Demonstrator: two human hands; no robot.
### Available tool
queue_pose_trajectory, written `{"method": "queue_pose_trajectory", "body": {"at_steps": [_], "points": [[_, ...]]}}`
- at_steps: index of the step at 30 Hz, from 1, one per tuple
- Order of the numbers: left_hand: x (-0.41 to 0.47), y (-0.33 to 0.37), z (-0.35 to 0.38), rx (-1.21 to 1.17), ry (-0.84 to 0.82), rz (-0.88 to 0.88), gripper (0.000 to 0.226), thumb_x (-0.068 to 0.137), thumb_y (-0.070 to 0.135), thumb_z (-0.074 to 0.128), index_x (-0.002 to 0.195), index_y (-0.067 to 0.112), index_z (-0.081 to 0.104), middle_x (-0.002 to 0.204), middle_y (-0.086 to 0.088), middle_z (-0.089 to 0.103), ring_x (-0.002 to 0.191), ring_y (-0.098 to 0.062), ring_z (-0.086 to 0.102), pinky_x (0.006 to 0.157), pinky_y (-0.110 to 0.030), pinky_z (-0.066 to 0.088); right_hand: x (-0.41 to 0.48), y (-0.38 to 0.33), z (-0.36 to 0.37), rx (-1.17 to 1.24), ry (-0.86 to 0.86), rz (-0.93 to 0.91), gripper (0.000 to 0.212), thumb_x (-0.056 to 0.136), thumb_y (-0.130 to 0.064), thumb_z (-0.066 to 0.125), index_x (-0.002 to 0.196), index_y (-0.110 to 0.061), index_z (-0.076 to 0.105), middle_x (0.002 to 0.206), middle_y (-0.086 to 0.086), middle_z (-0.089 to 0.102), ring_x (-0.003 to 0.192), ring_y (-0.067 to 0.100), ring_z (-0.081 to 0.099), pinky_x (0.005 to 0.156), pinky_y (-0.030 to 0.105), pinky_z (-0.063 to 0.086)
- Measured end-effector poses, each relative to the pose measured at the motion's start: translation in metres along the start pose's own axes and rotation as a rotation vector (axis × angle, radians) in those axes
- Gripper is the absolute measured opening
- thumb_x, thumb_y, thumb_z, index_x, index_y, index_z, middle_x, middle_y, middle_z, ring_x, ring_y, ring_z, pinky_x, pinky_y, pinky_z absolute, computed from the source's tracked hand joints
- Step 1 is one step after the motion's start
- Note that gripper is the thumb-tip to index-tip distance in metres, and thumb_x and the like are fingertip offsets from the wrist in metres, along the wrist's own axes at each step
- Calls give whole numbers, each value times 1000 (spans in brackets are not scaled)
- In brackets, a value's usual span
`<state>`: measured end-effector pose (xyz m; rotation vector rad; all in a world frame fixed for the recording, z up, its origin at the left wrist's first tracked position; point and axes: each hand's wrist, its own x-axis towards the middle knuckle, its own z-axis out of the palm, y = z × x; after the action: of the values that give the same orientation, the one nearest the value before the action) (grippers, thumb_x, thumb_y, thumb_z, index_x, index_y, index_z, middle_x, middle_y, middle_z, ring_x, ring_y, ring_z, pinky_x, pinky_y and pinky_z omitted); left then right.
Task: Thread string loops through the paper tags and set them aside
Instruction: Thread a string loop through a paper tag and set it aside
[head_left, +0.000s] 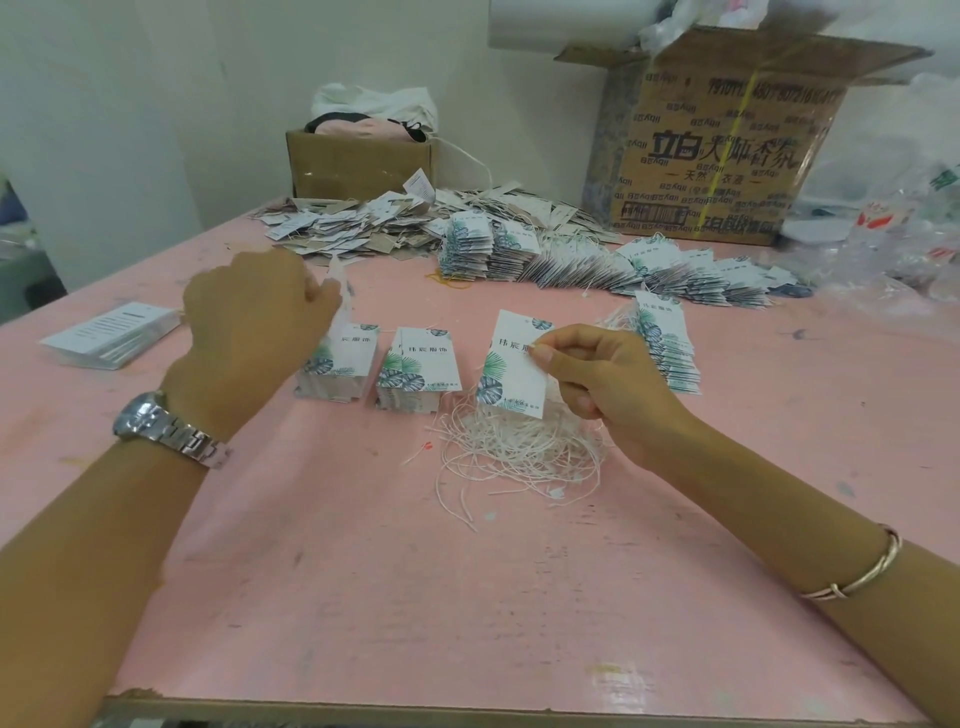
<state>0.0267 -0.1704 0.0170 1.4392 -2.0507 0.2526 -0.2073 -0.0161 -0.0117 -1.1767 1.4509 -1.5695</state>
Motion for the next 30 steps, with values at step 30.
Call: {"method": "queue_pose_trajectory", "body": {"at_steps": [30], "points": [[-63, 82, 17, -1076, -278, 46, 21, 94, 41, 61, 82, 26, 68, 56, 13, 63, 50, -12, 56, 54, -26, 45, -3, 0, 3, -113, -100, -394, 7, 93, -4, 62, 88, -9, 62, 70, -2, 60, 46, 11, 34, 44, 19, 33]]}}
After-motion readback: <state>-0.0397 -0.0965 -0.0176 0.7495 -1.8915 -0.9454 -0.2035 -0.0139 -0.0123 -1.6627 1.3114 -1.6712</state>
